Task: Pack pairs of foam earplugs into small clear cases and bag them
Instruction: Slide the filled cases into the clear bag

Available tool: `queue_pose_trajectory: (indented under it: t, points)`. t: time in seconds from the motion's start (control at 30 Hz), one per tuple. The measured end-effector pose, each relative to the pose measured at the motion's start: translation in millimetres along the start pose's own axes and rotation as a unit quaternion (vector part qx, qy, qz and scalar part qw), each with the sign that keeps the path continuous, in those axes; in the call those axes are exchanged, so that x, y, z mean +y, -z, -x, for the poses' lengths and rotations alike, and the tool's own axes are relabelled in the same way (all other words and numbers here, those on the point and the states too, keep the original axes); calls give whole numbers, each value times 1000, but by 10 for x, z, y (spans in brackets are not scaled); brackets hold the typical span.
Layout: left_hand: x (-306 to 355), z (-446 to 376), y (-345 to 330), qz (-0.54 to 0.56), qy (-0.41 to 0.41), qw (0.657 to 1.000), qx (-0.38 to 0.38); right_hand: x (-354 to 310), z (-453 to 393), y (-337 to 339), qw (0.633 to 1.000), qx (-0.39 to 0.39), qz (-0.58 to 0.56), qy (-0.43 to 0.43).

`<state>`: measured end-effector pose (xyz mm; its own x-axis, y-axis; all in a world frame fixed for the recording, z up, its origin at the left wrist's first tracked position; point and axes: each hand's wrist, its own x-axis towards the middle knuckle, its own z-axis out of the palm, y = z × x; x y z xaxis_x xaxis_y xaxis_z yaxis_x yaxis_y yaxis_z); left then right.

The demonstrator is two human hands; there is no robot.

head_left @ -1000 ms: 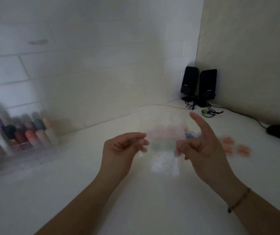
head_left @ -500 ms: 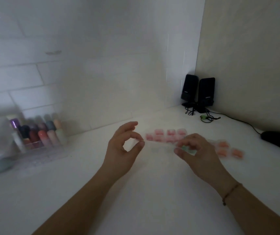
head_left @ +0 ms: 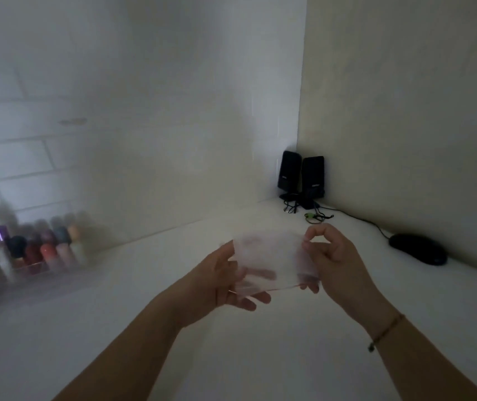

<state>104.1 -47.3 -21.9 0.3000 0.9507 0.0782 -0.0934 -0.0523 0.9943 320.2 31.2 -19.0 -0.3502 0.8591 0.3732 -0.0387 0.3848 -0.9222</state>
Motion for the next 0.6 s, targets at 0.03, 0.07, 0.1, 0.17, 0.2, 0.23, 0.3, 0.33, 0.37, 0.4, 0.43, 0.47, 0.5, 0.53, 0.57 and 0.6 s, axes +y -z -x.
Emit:
queue_pose_trajectory:
  t: [0.03,0.07,0.1,0.17,0.2,0.23,0.3,0.33,0.37,0.4,0.43,0.47,0.5,0.53,0.57,0.6]
  points:
    - [20,-11,-52,27,18,999,-40,-17,59,75,1000,2,8,0]
    - [48,-25,-130,54,32,996,-59,-46,123,150,1000,3,22,3]
    - [76,-54,-236,87,49,993,-65,-82,187,237,999,4,40,6]
    - [122,-141,-526,75,54,995,-34,-173,332,438,998,15,68,5]
    - [129,-192,-686,18,39,999,3,-226,418,555,998,31,63,-1]
    - [139,-243,-854,-41,14,998,46,-287,510,692,998,53,35,-10]
    - [127,-364,-1190,-80,-35,991,98,-431,710,1021,996,70,-38,-45]
    - [103,-424,-1366,-75,-53,990,104,-500,837,1207,995,61,-46,-66]
    - [80,-472,-1551,-67,-67,991,99,-566,985,1400,995,51,-22,-77]
    - [47,-510,-1748,-59,-78,992,82,-634,1154,1589,996,46,15,-78]
    - [4,-541,-1947,-55,-87,993,56,-701,1333,1765,995,49,45,-71]
    - [-36,-566,-2140,-48,-91,994,23,-751,1508,1935,995,58,55,-64]
    - [-77,-592,-2338,-34,-89,995,-15,-792,1692,2101,994,79,40,-65]
    - [-131,-622,-2529,-11,-81,995,-50,-822,1880,2267,992,105,17,-69]
    - [-191,-648,-2712,16,-68,995,-76,-833,2065,2426,988,134,-1,-70]
    - [-266,-678,-2895,36,-54,993,-97,-832,2249,2593,984,164,-11,-70]
